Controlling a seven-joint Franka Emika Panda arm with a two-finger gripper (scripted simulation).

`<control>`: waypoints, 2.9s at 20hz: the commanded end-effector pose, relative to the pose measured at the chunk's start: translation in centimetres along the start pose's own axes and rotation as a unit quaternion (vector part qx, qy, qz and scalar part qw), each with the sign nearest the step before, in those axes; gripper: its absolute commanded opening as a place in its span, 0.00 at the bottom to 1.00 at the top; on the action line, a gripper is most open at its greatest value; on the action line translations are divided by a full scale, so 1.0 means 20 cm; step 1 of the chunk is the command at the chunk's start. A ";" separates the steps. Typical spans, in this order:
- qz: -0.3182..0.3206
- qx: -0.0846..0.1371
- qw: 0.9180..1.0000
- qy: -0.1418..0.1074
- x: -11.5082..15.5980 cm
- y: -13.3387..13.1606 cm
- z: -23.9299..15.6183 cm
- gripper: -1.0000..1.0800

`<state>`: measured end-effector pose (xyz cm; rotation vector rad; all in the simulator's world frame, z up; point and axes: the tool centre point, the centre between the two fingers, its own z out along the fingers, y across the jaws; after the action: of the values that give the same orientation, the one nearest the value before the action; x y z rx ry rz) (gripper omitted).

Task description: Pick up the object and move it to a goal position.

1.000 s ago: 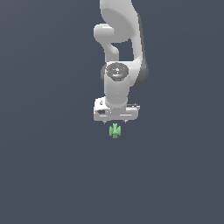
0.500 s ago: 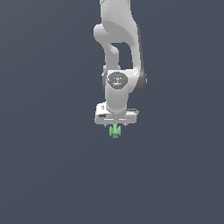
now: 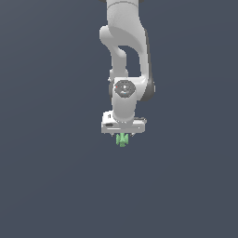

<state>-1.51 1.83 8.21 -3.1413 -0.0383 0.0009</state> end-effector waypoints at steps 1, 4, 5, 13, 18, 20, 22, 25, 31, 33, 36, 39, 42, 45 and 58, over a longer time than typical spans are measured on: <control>0.000 0.000 1.000 0.000 0.00 0.00 0.05 0.96; 0.000 0.000 1.000 0.000 -0.01 0.00 0.13 0.96; 0.000 0.000 1.000 0.000 -0.01 0.00 0.15 0.96; 0.000 0.000 1.000 0.000 0.00 0.00 0.20 0.00; 0.000 0.000 1.000 0.000 0.00 0.00 0.20 0.00; 0.000 0.000 1.000 0.000 0.00 0.00 0.20 0.00; 0.000 0.000 1.000 0.001 0.00 0.00 0.20 0.00; 0.000 0.000 1.000 0.001 0.01 0.00 0.19 0.00; 0.000 0.000 1.000 0.001 0.04 0.01 0.09 0.00; 0.000 0.000 1.000 0.001 0.07 0.02 0.04 0.00; 0.000 0.000 1.000 0.001 0.11 0.03 -0.06 0.00; 0.000 0.000 1.000 0.001 0.16 0.05 -0.18 0.00; 0.000 0.000 1.000 0.001 0.21 0.06 -0.31 0.00; 0.000 0.000 1.000 0.001 0.27 0.08 -0.45 0.00; 0.000 0.000 1.000 0.000 0.50 0.15 -0.98 0.00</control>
<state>8.20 -0.73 26.71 -3.1414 -0.0372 -0.0018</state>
